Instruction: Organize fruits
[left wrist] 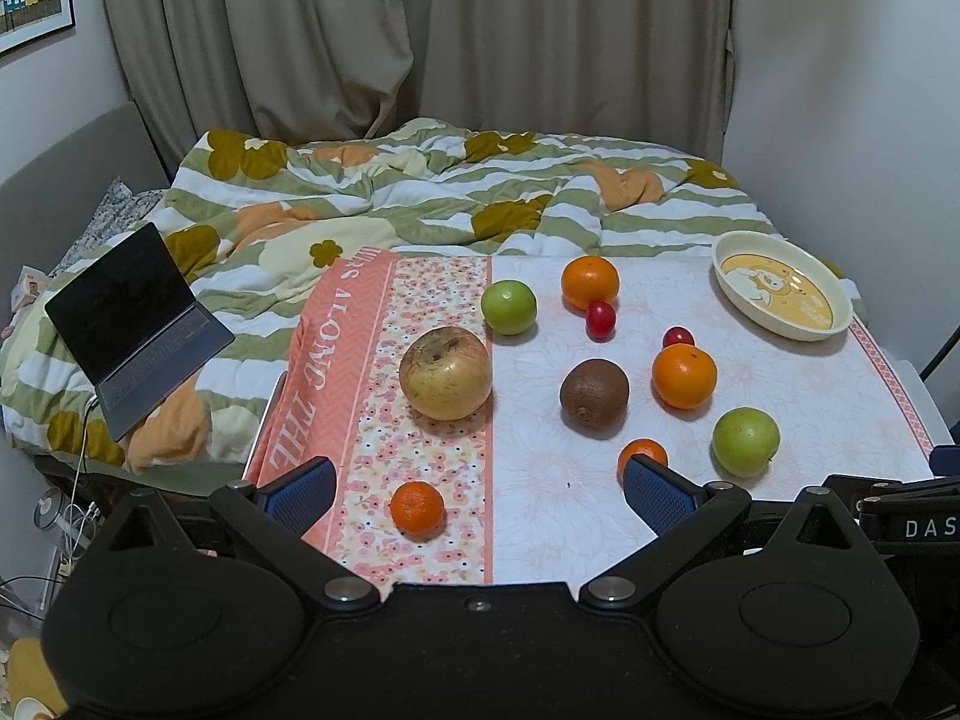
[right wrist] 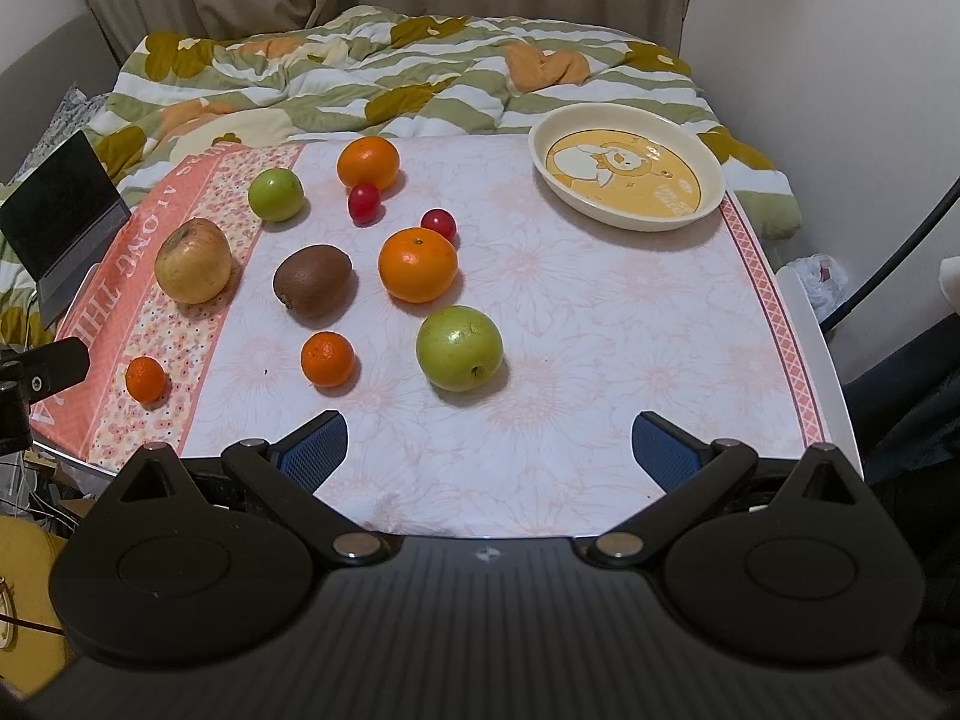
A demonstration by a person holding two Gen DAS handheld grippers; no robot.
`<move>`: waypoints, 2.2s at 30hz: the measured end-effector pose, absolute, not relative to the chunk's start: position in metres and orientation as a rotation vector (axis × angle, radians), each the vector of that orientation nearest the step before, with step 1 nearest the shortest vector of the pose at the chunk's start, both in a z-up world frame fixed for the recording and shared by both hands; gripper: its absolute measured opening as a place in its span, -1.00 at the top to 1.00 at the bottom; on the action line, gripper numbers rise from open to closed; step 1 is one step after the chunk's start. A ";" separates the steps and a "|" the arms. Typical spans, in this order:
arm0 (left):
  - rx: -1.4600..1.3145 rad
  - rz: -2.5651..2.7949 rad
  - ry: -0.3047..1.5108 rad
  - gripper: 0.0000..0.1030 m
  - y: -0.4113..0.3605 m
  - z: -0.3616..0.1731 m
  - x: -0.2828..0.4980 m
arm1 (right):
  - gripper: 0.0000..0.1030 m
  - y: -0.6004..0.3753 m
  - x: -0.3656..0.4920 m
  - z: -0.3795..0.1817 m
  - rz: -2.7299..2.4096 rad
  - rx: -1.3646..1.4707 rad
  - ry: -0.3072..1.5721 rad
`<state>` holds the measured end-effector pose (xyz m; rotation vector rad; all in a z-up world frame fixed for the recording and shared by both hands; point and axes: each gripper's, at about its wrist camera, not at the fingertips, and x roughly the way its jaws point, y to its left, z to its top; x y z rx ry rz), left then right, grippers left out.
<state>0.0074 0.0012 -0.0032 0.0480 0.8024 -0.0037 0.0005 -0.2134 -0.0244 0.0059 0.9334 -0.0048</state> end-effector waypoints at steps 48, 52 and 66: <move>0.052 0.003 0.787 -1.00 -0.001 0.005 -0.006 | -1.00 -0.217 -0.022 -0.012 -0.008 0.018 0.903; 0.055 0.005 0.795 -1.00 -0.001 0.005 -0.007 | -1.00 -0.218 -0.023 -0.011 -0.009 0.017 0.907; 0.084 0.022 0.830 -1.00 0.032 -0.027 0.011 | -1.00 -0.199 -0.002 -0.035 0.004 0.031 0.939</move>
